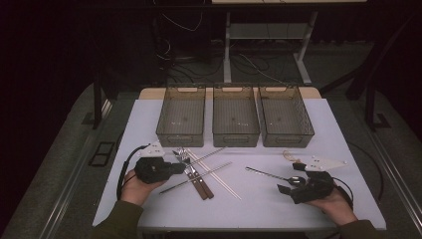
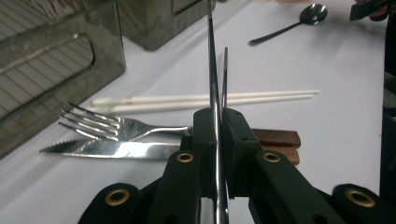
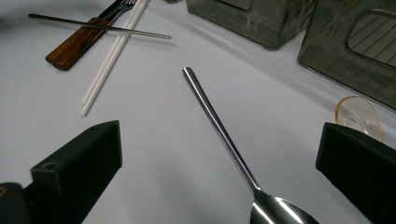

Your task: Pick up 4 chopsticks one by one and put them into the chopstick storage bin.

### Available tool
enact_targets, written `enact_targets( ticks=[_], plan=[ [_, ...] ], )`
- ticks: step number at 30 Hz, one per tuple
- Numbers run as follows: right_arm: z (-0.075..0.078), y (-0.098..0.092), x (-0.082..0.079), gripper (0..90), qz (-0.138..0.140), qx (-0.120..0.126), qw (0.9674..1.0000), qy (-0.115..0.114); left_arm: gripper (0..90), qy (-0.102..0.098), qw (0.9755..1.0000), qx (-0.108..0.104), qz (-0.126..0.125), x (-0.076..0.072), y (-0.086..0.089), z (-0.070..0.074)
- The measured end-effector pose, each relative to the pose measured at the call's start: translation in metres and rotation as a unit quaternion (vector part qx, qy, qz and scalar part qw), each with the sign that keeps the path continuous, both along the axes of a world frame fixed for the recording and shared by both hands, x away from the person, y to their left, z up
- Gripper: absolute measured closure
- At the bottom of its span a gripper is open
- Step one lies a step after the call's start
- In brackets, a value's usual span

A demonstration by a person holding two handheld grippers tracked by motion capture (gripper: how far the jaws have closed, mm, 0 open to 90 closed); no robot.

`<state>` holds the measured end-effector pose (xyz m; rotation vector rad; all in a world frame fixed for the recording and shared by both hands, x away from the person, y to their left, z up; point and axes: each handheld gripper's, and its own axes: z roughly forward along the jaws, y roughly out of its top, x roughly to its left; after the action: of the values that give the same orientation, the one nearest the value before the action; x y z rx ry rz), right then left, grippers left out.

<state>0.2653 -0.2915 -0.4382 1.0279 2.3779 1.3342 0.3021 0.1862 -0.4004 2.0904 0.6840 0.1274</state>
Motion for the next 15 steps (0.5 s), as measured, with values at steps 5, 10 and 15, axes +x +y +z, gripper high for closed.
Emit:
enact_targets(
  ticks=[5, 10, 15],
  plan=[
    [0.000, 0.000, 0.000, 0.6, -0.002, 0.001, 1.0000, 0.001, 84.3, -0.003, 0.9999, -0.011, -0.003, 0.002, -0.004, 0.006],
    [0.000, -0.001, 0.000, 0.6, -0.003, 0.001, 1.0000, 0.001, 84.4, -0.008, 0.9999, -0.010, -0.001, 0.009, -0.007, 0.011],
    [0.000, -0.001, 0.000, 0.6, -0.003, 0.002, 1.0000, 0.002, 84.4, -0.013, 0.9998, -0.014, 0.006, 0.016, -0.009, 0.018]
  ],
)
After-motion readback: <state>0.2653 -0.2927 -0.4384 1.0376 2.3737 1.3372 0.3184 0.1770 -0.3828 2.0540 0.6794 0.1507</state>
